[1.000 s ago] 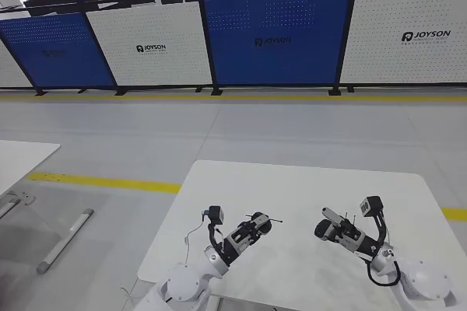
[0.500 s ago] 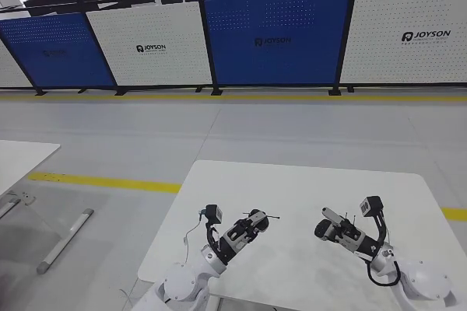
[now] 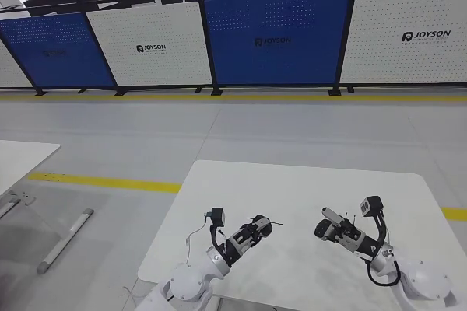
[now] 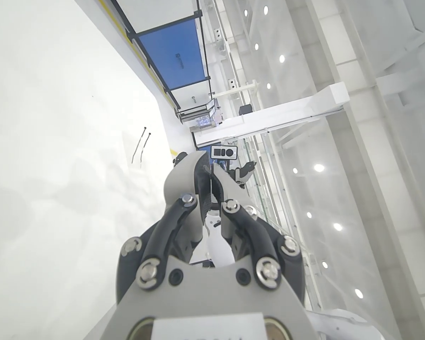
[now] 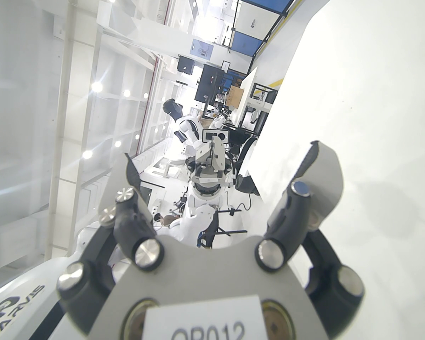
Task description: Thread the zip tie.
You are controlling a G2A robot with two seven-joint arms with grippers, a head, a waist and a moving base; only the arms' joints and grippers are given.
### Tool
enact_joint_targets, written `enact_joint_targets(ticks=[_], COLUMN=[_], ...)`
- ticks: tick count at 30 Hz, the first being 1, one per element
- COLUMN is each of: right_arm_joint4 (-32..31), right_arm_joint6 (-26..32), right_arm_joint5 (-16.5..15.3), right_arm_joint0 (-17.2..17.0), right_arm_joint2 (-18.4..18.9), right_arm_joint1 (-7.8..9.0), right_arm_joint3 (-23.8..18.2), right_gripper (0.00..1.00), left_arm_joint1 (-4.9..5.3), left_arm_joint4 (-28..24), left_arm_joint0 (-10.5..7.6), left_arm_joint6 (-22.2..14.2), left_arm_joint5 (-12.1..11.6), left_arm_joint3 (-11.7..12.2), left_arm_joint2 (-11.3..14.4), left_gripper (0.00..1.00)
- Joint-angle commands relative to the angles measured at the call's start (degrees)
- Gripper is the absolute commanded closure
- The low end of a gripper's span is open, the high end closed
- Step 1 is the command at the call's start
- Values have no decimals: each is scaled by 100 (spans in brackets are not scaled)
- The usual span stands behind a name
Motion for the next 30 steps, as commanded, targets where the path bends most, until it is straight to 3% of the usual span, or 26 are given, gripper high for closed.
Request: enact_joint_targets(ticks=[1,5,7,9,11,16,18,21,30], right_arm_joint4=[0,0,-505,-1141,-1352,-1865,-2276,-2751,-2815], right_arm_joint6=[0,0,92,408,634,1668,2122,3076,3043], right_arm_joint5=[0,0,27,324,568,1062,1231,1395,1374], right_arm_joint0=[0,0,40,165,258,453,568,895,972], right_arm_joint2=[0,0,-16,28,257,725,745,554,549], right_arm_joint1=[0,0,23,79,140,306,360,410,411], right_arm_joint3=[0,0,-152,-269,-416,-726,-793,-578,-516], right_gripper=[0,0,0,0,0,0,0,0,0], left_arm_joint1=[0,0,0,0,0,0,0,0,0], left_arm_joint4=[1,1,1,1,1,1,1,1,1], left_arm_joint0=[0,0,0,0,0,0,0,0,0], left_arm_joint6=[0,0,0,0,0,0,0,0,0], left_arm_joint5=[0,0,0,0,0,0,0,0,0], left_arm_joint3=[0,0,0,0,0,0,0,0,0], left_arm_joint2=[0,0,0,0,0,0,0,0,0], left_gripper=[100,100,100,100,100,100,100,100,100])
